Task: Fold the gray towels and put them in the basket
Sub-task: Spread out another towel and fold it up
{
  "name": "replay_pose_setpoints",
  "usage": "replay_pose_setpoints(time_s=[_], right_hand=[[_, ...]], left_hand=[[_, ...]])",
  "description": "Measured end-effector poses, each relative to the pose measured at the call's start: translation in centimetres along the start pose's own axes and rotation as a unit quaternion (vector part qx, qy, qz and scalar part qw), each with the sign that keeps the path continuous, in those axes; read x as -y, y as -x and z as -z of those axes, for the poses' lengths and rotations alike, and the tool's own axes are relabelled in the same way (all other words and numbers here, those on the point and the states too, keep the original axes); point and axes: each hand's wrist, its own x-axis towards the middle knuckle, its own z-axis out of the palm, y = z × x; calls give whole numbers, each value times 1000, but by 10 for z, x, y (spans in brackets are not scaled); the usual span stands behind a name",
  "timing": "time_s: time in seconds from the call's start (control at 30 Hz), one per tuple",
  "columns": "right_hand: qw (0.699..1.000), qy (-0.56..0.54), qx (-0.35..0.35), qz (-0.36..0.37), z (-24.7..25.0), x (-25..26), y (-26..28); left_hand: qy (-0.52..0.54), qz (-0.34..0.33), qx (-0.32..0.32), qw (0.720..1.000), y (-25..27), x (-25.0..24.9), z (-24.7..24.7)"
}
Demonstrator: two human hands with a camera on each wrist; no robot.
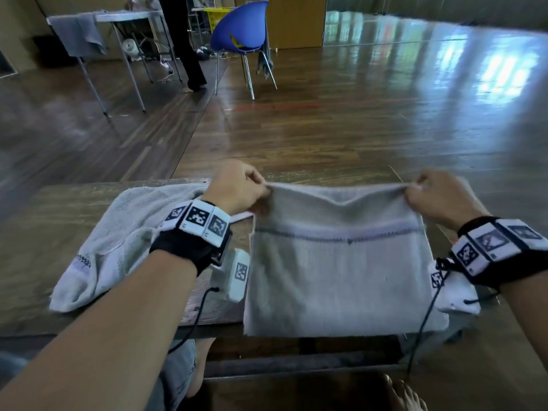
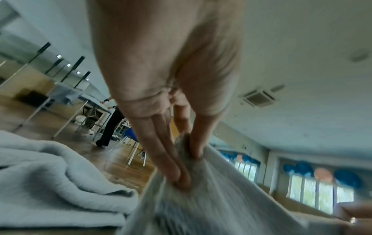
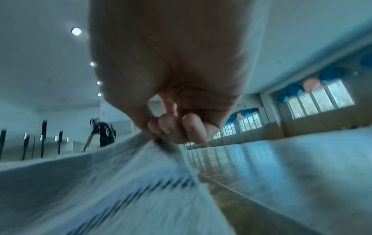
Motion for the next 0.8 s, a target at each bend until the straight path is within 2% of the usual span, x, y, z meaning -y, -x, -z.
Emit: replay_pose_setpoints(time_s=[0.07, 0.13, 0.23, 0.3, 0.33, 0.4, 0.47, 0.53, 0.6, 0.67, 0.8], right_hand=[[985, -130, -109, 19, 12, 15, -5], [947, -252, -188, 66, 27, 28, -3], [876, -342, -279, 193, 47, 35, 6], [854, -336, -306, 252, 52, 35, 18], [856, -323, -305, 263, 52, 33, 23], [888, -276, -264, 257, 43, 20, 35], [938, -191, -184, 224, 28, -2, 44], [970, -79, -86, 212, 17, -25, 51], [978, -15, 27, 207, 12, -40, 60], [974, 2, 103, 199, 10, -48, 67], [969, -43, 154, 188, 14, -53, 74]], left_hand=[[-2, -81, -122, 989, -2, -8, 8], [11, -177, -206, 962, 1, -15, 18], [100, -301, -238, 918, 10, -21, 35], [121, -342, -225, 904, 15, -17, 43], [107, -341, -210, 910, 18, -12, 46], [37, -300, -171, 938, 22, 3, 47], [-49, -244, -111, 962, 25, 23, 40], [-111, -204, -28, 972, 30, 41, 30], [-148, -187, 45, 970, 35, 54, 21], [-180, -166, 105, 964, 39, 59, 17], [-230, -97, 217, 944, 42, 56, 15]])
